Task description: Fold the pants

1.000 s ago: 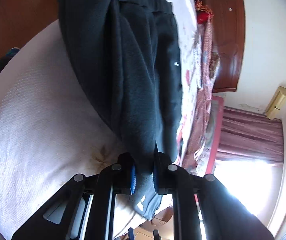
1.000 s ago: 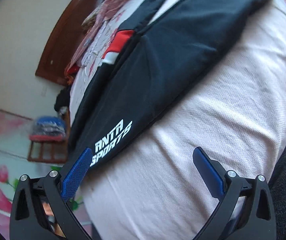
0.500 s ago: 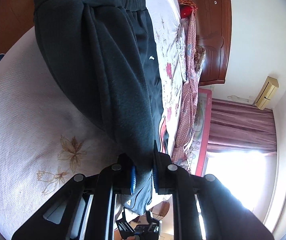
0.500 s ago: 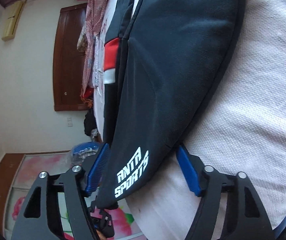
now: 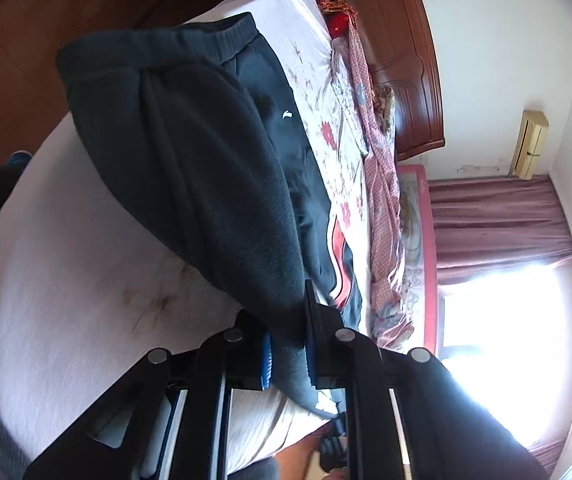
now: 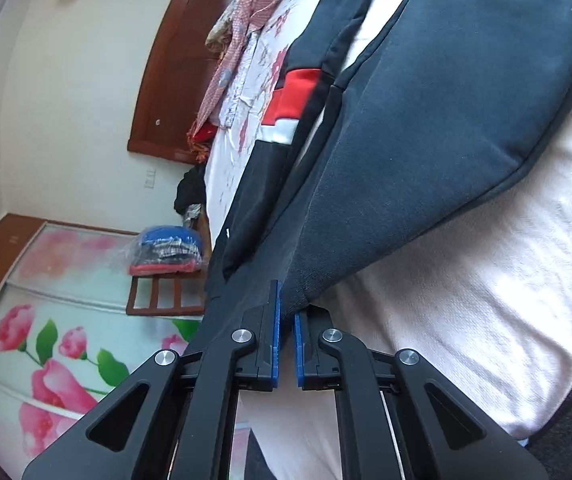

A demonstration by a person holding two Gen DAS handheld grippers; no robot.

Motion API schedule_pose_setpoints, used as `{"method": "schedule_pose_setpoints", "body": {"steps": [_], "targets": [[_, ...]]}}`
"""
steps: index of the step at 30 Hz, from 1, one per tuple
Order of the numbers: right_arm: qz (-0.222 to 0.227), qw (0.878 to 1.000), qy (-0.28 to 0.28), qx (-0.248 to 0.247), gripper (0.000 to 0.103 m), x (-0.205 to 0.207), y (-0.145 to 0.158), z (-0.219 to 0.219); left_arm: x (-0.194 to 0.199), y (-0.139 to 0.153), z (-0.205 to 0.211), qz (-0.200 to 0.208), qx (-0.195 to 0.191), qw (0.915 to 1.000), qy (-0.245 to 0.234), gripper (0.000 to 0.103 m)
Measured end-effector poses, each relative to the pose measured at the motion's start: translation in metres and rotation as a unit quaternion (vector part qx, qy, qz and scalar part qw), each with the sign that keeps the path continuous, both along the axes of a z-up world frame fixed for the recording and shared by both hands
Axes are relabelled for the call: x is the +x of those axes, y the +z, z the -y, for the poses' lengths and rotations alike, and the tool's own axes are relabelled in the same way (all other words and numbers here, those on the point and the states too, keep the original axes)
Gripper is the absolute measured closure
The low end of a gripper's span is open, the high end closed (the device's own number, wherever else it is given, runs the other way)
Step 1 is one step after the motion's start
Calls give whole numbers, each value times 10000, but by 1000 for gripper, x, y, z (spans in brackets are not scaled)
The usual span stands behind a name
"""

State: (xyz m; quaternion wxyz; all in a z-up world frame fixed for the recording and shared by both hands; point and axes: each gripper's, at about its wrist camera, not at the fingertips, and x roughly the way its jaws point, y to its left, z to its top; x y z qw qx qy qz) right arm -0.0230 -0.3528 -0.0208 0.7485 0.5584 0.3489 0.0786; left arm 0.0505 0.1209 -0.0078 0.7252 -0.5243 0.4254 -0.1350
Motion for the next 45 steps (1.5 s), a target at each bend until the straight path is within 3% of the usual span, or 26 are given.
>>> {"method": "schedule_pose_setpoints", "body": {"steps": [2,6,9,11,13,15,16,19,20,23,26,29,31,33,35,36,39,41,42,45], "targets": [[-100,9998,154,-81,99,-16,0,2,-22,0,2,-175,33,9998,-48,91],[-494,9979,312,-279,99,-40,-18,7,-62,-9,15,-697,458,9956,-421,91],[-792,9939,508,-579,98,-44,-37,3,-74,-20,20,-1328,1078,9830,-664,86],[-1038,9904,647,-638,83,-43,-50,1,-73,-19,17,-1705,1470,9728,-553,77],[-893,9944,443,-362,72,-52,-53,8,-74,2,20,-1414,2117,9658,-488,77],[-771,9957,27,-509,72,-65,-44,27,-77,28,21,-906,2480,9637,-391,61],[-758,9951,-298,-561,72,-72,-42,43,-78,45,21,-520,2704,9611,-239,45],[-924,9818,-1400,-892,72,-88,-34,102,-84,85,28,537,3219,9452,96,32],[-1082,9731,-1793,-961,72,-92,-34,124,-80,92,31,745,3220,9437,107,24],[-1237,9563,-2472,-956,72,-89,-33,172,-76,101,47,1101,3084,9449,-80,20],[-1364,9477,-2657,-1124,72,-74,-33,196,-75,99,65,1218,2925,9464,-629,11],[-1653,9444,-2588,-1176,72,-55,-39,203,-73,89,95,1083,3001,9397,-1233,8],[-1590,9432,-2669,-1180,72,-47,-38,205,-70,88,106,941,3070,9360,-1444,7],[-1547,9424,-2533,-1544,72,-36,-32,203,-67,87,110,797,3111,9349,-1514,7],[-1698,9385,-2232,-2016,95,-25,-23,200,-75,77,112,660,3111,9360,-1508,6],[-1720,9328,-2104,-2366,98,-23,-15,194,-76,71,110,569,3108,9369,-1496,6],[-1503,9069,-1818,-3491,99,-10,24,180,-74,58,103,335,3071,9404,-1420,6],[-1407,8900,-1935,-3882,99,-15,47,186,-74,52,101,267,3069,9417,-1350,6],[-1421,8820,-2012,-4017,99,-16,55,194,-75,50,99,258,3054,9427,-1318,6],[-1697,8792,-2081,-3935,99,-25,46,219,-73,46,99,250,3051,9431,-1294,5]]}}
